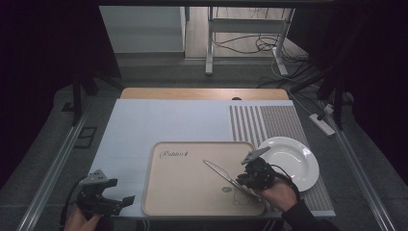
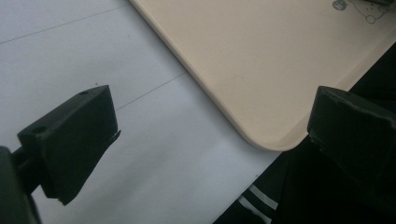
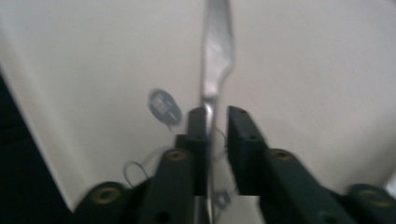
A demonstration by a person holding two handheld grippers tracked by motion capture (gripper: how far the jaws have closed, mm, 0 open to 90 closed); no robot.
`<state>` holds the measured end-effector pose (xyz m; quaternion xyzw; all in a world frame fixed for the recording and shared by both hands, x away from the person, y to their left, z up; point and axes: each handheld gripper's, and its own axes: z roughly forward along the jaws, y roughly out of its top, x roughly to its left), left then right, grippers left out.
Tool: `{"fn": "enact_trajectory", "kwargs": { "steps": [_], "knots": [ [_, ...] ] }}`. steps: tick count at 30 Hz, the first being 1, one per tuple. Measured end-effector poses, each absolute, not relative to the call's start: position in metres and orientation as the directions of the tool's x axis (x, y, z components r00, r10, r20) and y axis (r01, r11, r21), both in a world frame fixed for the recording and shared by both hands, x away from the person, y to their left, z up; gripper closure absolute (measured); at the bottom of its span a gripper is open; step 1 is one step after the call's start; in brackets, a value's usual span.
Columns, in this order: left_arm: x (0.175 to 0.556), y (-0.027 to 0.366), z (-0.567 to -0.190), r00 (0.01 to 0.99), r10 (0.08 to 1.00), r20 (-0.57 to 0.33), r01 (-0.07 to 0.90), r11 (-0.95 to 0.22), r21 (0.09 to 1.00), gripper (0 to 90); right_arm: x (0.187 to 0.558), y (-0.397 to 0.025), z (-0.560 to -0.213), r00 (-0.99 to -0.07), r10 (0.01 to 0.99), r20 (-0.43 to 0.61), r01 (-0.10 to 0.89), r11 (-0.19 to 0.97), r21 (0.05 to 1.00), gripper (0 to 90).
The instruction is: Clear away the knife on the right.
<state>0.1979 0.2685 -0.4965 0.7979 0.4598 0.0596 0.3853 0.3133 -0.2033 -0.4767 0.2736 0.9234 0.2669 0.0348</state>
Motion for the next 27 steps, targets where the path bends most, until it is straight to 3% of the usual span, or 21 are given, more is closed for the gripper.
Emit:
{"fn": "enact_trajectory", "kwargs": {
  "steps": [1, 6, 12, 27],
  "knots": [
    [0.198, 0.268, -0.496, 0.571, 0.779, -0.259, 0.687, -0.281, 0.670, 1.8, 0.314, -0.200, -0.477, -0.858, 0.507, 0.077, 0.471, 0.718, 0.513, 89.8],
    [0.198, 0.268, -0.497, 0.571, 0.779, -0.259, 0.687, -0.281, 0.670, 1.8, 0.321, -0.171, -0.486, -0.909, 0.414, 0.050, 0.383, 0.782, 0.492, 90.0],
    [0.198, 0.268, -0.496, 0.572, 0.779, -0.258, 0.686, -0.282, 0.671, 1.8, 0.331, -0.149, -0.500, -0.926, 0.375, 0.036, 0.348, 0.816, 0.462, 90.0],
    [0.198, 0.268, -0.496, 0.572, 0.780, -0.256, 0.687, -0.285, 0.669, 1.8, 0.349, -0.190, -0.500, -0.856, 0.516, 0.036, 0.473, 0.753, 0.456, 90.0]
  ]
}}
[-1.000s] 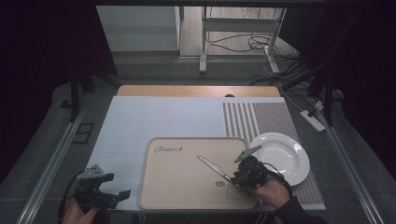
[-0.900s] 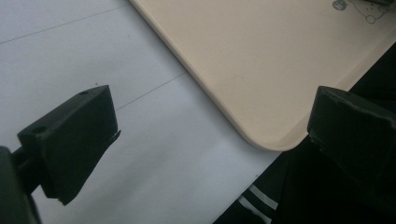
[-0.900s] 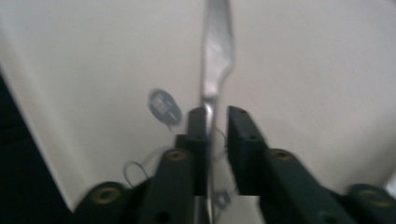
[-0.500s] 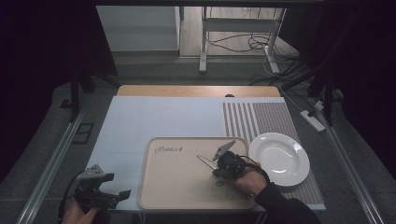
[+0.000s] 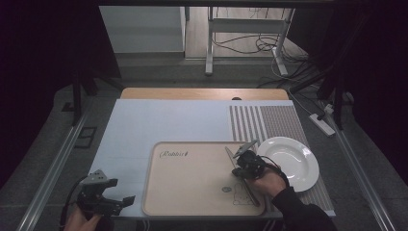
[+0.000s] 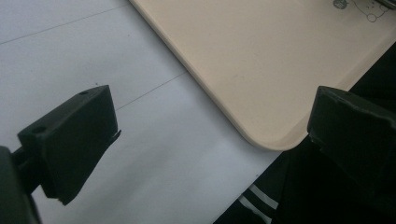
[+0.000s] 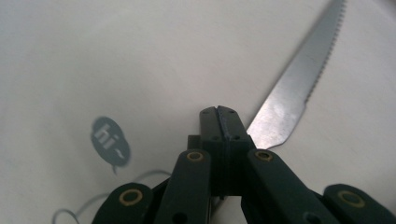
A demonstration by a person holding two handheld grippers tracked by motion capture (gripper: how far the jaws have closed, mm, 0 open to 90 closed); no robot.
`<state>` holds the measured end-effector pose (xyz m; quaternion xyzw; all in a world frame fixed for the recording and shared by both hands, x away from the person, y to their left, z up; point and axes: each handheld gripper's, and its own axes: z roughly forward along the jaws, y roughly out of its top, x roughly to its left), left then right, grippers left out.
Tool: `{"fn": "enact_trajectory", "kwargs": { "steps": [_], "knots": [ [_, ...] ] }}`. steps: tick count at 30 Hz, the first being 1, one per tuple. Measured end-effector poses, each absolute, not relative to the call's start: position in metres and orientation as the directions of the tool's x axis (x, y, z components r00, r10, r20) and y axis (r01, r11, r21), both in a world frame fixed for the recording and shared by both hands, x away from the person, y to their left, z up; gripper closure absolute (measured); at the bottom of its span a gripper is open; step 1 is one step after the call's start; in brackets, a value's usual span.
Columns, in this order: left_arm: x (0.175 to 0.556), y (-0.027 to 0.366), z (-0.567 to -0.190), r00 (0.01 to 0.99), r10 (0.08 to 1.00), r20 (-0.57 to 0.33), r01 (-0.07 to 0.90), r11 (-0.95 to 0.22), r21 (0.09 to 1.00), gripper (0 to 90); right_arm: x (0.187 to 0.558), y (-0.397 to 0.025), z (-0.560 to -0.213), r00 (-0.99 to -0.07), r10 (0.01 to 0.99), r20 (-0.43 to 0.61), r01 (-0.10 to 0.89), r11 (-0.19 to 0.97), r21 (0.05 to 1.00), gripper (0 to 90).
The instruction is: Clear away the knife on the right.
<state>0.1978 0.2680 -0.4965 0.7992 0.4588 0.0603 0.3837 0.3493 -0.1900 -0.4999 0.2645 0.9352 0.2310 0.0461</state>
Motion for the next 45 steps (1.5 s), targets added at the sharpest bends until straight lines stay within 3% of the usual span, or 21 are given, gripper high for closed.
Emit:
{"fn": "enact_trajectory", "kwargs": {
  "steps": [13, 30, 40, 45],
  "knots": [
    [0.198, 0.268, -0.496, 0.572, 0.780, -0.253, 0.687, -0.287, 0.667, 1.9, 0.352, -0.224, -0.498, -0.810, 0.586, 0.039, 0.534, 0.707, 0.465, 90.0],
    [0.198, 0.268, -0.496, 0.571, 0.780, -0.256, 0.687, -0.284, 0.668, 1.9, 0.352, -0.230, -0.498, -0.797, 0.603, 0.045, 0.550, 0.693, 0.465, 90.0],
    [0.198, 0.269, -0.497, 0.571, 0.779, -0.260, 0.688, -0.281, 0.669, 1.9, 0.350, -0.228, -0.492, -0.791, 0.608, 0.058, 0.550, 0.666, 0.504, 80.9],
    [0.198, 0.269, -0.497, 0.571, 0.779, -0.261, 0.688, -0.281, 0.669, 1.9, 0.346, -0.225, -0.486, -0.811, 0.581, 0.072, 0.519, 0.656, 0.548, 68.4]
  ]
}}
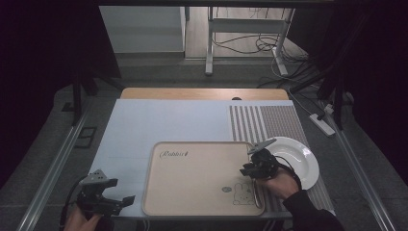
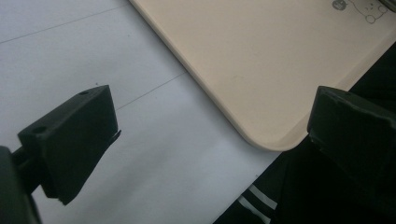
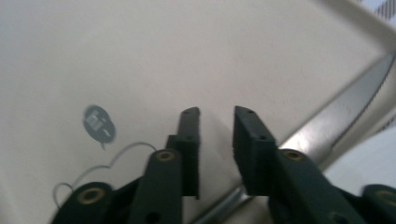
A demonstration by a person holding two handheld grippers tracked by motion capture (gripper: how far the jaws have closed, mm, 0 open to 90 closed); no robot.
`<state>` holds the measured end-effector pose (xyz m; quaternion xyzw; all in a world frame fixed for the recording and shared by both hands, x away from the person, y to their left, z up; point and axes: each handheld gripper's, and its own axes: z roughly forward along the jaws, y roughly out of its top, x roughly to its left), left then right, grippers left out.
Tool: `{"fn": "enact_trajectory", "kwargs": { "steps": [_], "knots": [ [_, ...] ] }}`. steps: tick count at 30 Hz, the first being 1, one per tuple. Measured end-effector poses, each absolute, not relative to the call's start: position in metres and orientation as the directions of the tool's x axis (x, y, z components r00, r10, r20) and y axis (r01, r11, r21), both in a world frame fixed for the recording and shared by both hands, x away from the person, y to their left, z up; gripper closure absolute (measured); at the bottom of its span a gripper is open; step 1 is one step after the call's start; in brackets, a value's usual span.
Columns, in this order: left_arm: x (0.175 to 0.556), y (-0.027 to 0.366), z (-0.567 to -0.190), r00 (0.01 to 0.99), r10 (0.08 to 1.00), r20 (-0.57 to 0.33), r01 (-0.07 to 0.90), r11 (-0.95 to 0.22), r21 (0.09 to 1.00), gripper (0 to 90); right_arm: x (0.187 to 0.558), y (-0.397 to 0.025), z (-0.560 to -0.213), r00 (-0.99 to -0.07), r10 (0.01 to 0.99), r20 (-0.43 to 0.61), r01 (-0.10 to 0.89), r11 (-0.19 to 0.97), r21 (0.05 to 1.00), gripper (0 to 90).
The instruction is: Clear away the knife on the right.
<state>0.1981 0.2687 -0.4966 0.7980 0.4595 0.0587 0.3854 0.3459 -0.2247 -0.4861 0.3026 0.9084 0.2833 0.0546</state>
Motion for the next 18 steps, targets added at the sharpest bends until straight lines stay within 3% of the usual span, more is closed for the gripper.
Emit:
{"fn": "enact_trajectory", "kwargs": {
  "steps": [18],
  "knots": [
    [0.1979, 0.2683, -0.4966, 0.572, 0.778, -0.260, 0.687, -0.281, 0.670, 1.9, 0.3387, -0.2288, -0.4767, -0.774, 0.633, 0.019, 0.503, 0.596, 0.626, 7.2]
  ]
}}
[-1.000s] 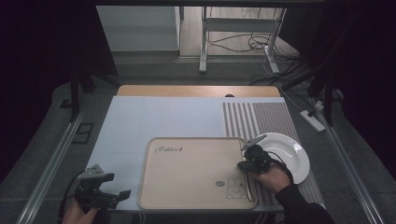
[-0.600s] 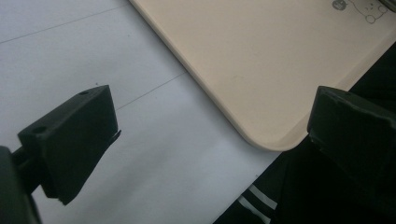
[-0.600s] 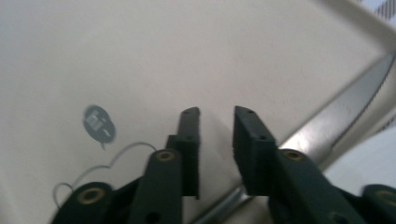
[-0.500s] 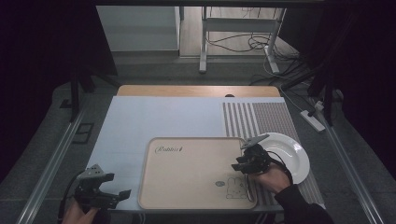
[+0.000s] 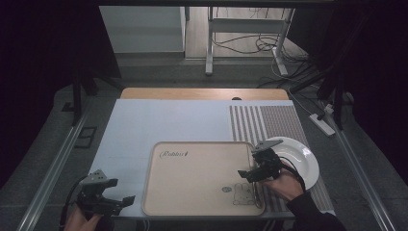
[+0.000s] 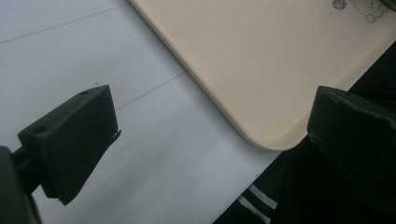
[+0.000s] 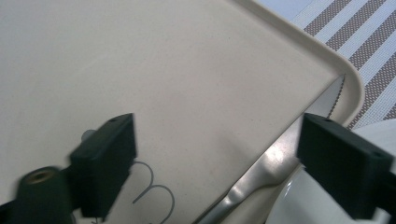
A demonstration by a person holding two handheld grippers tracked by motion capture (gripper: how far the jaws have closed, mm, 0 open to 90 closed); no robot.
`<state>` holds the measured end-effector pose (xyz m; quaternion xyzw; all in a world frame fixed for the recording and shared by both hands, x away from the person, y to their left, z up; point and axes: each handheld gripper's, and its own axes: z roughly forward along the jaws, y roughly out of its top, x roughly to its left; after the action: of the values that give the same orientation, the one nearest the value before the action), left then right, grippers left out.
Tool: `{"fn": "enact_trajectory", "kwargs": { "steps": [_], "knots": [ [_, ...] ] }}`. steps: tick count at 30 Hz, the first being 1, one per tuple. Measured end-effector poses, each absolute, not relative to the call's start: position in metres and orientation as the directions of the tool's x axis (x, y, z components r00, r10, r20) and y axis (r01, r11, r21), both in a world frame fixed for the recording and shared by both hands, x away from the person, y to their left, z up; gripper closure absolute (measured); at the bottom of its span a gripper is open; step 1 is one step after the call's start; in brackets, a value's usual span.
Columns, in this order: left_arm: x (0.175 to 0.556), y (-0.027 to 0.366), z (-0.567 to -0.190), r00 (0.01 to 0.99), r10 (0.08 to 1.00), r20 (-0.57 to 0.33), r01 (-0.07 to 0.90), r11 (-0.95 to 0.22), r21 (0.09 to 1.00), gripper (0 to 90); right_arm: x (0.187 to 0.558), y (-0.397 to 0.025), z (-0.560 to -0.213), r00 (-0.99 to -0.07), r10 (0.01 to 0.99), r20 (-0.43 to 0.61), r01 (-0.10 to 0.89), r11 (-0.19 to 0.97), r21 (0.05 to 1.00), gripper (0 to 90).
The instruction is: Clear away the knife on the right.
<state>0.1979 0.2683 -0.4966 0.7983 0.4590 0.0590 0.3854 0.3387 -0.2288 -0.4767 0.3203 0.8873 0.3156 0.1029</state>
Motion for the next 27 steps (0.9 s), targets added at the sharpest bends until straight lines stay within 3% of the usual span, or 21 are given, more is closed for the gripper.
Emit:
{"fn": "enact_trajectory", "kwargs": {
  "steps": [3, 27],
  "knots": [
    [0.198, 0.268, -0.497, 0.571, 0.778, -0.260, 0.687, -0.281, 0.670, 1.9, 0.336, -0.227, -0.479, -0.783, 0.622, -0.004, 0.489, 0.618, 0.615, 0.2],
    [0.198, 0.269, -0.497, 0.567, 0.779, -0.267, 0.692, -0.275, 0.668, 1.9, 0.312, -0.261, -0.471, -0.695, 0.718, -0.047, 0.489, 0.520, 0.700, 0.0]
  ]
}}
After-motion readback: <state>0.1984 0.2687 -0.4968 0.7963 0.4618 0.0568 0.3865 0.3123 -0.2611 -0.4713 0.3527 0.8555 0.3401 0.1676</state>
